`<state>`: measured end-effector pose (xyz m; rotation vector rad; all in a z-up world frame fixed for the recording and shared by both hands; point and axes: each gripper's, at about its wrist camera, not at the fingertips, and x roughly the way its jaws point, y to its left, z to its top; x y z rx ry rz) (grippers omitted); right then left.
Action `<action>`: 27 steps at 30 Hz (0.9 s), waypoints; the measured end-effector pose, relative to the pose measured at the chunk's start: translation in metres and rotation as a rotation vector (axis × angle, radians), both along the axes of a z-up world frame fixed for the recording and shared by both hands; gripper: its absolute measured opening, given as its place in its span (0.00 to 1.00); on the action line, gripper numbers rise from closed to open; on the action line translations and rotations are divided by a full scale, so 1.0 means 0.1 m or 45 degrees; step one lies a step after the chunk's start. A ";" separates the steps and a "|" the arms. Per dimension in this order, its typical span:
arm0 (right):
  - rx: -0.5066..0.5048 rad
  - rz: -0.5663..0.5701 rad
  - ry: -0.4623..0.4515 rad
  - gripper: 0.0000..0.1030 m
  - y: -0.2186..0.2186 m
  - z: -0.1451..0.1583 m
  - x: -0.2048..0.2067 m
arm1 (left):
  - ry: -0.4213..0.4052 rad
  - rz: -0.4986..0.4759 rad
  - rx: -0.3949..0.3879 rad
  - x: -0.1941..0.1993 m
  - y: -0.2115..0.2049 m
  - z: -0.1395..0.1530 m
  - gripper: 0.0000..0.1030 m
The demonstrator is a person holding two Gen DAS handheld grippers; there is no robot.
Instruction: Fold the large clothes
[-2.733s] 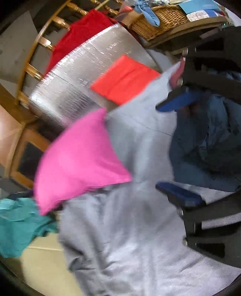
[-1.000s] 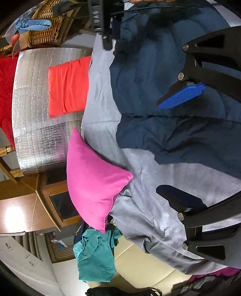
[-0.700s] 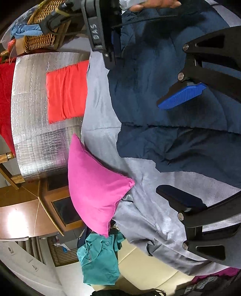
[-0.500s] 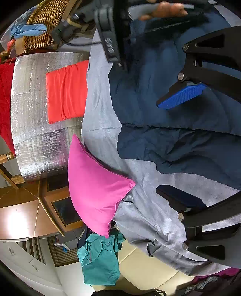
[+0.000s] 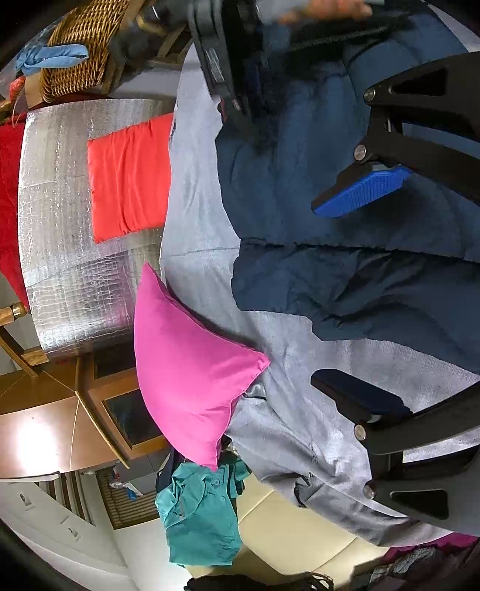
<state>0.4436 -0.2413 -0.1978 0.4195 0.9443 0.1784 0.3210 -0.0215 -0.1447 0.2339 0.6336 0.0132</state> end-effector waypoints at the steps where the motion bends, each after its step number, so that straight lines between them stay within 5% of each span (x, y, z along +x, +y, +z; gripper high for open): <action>1: -0.008 -0.014 -0.026 0.50 -0.04 0.07 -0.07 | 0.007 0.000 0.000 0.01 0.01 0.00 0.83; 9: 0.053 -0.332 -0.119 0.50 -1.15 0.35 -0.87 | 0.182 0.132 -0.164 0.31 0.49 -0.13 0.83; 16: 0.202 -0.440 0.094 0.48 -1.63 -0.31 -1.06 | 0.420 0.174 -0.167 0.58 0.60 -0.60 0.83; 21: 0.234 -0.455 0.050 0.45 -1.71 -0.19 -1.24 | 0.388 0.175 -0.163 0.53 0.61 -0.47 0.83; 24: 0.224 -0.516 -0.009 0.62 -1.88 -0.06 -1.55 | 0.360 0.167 -0.226 0.45 0.71 -0.32 0.83; 27: 0.216 -0.589 0.003 0.67 -2.10 -0.12 -1.83 | 0.374 0.166 -0.335 0.38 0.92 -0.25 0.83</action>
